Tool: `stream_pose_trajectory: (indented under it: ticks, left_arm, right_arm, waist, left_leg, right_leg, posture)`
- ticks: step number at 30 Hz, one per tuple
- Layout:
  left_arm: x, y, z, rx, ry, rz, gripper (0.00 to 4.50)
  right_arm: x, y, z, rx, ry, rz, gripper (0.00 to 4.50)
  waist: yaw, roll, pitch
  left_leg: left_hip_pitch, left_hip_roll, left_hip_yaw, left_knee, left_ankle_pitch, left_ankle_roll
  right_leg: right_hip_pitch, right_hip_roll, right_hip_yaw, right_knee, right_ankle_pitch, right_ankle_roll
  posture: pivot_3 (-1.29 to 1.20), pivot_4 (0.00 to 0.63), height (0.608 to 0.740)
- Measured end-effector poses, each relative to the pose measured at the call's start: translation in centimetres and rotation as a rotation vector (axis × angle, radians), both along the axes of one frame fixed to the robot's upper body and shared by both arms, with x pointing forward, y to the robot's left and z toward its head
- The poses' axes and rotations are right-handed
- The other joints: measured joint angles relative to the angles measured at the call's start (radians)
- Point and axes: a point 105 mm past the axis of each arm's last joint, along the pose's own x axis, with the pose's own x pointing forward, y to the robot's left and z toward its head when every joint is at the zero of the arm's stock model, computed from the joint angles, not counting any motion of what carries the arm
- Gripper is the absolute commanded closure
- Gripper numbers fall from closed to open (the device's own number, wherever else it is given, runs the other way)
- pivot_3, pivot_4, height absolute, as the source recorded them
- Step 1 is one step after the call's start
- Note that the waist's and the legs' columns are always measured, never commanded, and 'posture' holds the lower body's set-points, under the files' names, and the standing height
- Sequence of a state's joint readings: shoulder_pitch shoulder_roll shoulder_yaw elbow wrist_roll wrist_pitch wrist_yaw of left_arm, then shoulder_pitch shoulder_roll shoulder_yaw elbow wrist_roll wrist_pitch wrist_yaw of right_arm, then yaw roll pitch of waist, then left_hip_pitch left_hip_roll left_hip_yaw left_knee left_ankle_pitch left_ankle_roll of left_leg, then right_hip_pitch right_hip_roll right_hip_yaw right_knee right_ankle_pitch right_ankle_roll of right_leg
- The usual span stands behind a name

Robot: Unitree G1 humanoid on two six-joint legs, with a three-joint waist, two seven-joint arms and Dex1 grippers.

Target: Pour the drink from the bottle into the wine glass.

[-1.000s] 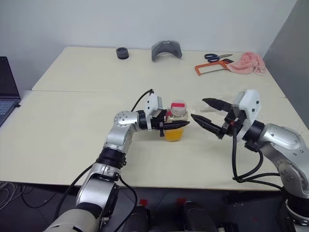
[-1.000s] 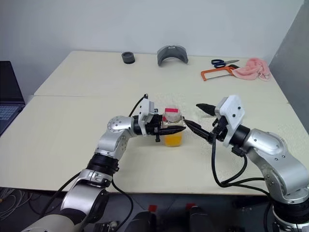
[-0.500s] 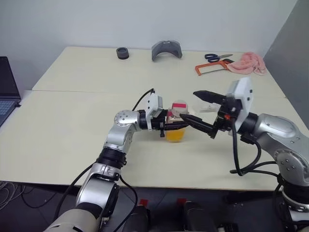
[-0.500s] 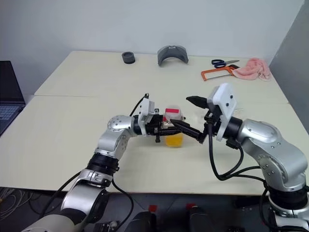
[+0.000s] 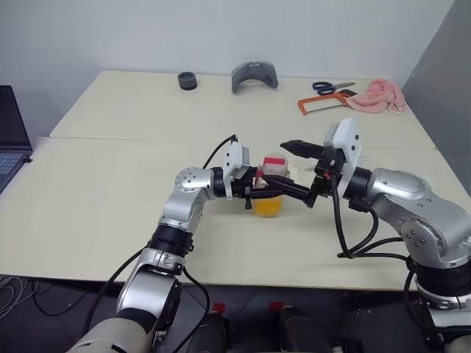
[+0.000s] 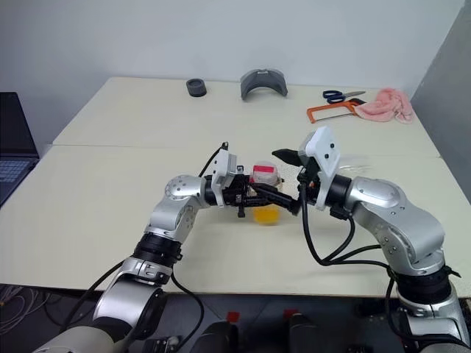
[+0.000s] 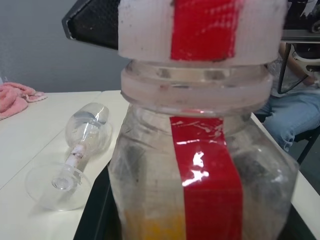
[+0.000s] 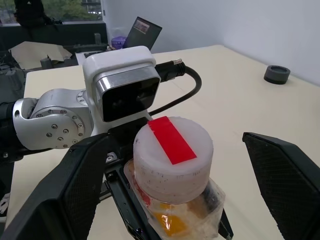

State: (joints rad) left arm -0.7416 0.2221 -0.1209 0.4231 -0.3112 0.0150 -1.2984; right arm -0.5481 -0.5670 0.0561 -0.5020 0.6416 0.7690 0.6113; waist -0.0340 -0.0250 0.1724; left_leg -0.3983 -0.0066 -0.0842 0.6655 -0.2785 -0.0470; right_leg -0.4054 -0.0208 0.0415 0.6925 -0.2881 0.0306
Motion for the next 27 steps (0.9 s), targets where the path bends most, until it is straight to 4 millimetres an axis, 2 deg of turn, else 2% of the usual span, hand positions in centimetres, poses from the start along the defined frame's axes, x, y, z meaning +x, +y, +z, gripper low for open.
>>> stream_pose_trajectory:
  ticks: [1, 4, 10, 15, 21, 25, 27]
  left_arm:
    - [0.0, 0.0, 0.0, 0.000, 0.000, 0.000, 2.89]
    - [0.0, 0.0, 0.0, 0.001, 0.000, -0.001, 2.89]
    - [-0.2, 0.0, 0.0, -0.001, -0.008, -0.003, 2.89]
    - [-0.3, 0.0, -0.1, -0.002, -0.008, -0.001, 2.90]
    - [-0.4, 0.2, -0.4, 0.000, 0.003, 0.010, 2.92]
    - [-0.4, 0.3, -0.7, 0.002, 0.013, 0.016, 2.92]
    - [-0.4, 0.2, -0.6, 0.003, 0.016, 0.017, 2.92]
  right_arm:
    - [0.0, 0.1, 0.0, 0.000, -0.001, 0.002, 0.00]
    - [0.0, 0.4, 0.2, 0.016, -0.003, 0.010, 0.61]
    - [-0.1, 0.5, 0.3, 0.024, 0.001, 0.020, 2.63]
    - [-0.1, 0.6, 0.2, 0.001, -0.022, 0.026, 2.66]
    - [-0.7, 1.2, 0.7, -0.128, -0.272, 0.034, 2.75]
    - [-0.9, 1.1, 0.5, -0.110, -0.319, 0.015, 2.76]
    - [-0.9, 0.9, 0.9, -0.023, -0.286, -0.004, 2.76]
  waist:
    - [0.000, 0.000, 0.000]
    - [0.000, 0.000, 0.000]
    - [0.000, 0.000, 0.000]
    - [0.000, 0.000, 0.000]
    - [0.000, 0.000, 0.000]
    - [0.000, 0.000, 0.000]
    - [0.000, 0.000, 0.000]
  left_leg:
    - [0.000, 0.000, 0.000, 0.000, 0.000, 0.000]
    - [0.000, 0.000, 0.000, 0.000, 0.000, 0.000]
    - [0.000, 0.000, -0.001, 0.000, 0.000, 0.000]
    - [0.000, 0.000, -0.001, 0.000, 0.000, 0.000]
    - [0.000, 0.000, 0.000, 0.000, 0.000, 0.000]
    - [0.000, 0.000, -0.001, 0.000, 0.000, 0.000]
    - [0.000, 0.001, -0.002, 0.000, 0.000, 0.000]
  right_leg:
    - [0.000, 0.000, 0.000, 0.000, 0.000, 0.000]
    - [0.000, 0.000, 0.000, 0.000, 0.000, 0.000]
    - [0.000, 0.000, 0.000, 0.000, 0.000, 0.000]
    - [0.000, 0.000, 0.000, 0.000, 0.000, 0.000]
    - [0.000, 0.000, 0.000, 0.000, 0.000, 0.000]
    - [0.000, 0.000, 0.000, 0.000, 0.000, 0.000]
    - [0.000, 0.000, 0.000, 0.000, 0.000, 0.000]
  posture:
    - [0.00, 0.150, 0.740]
    - [0.00, 0.150, 0.740]
    - [0.00, 0.150, 0.740]
    - [0.00, 0.150, 0.740]
    - [0.00, 0.150, 0.740]
    - [0.00, 0.150, 0.740]
    - [0.00, 0.150, 0.740]
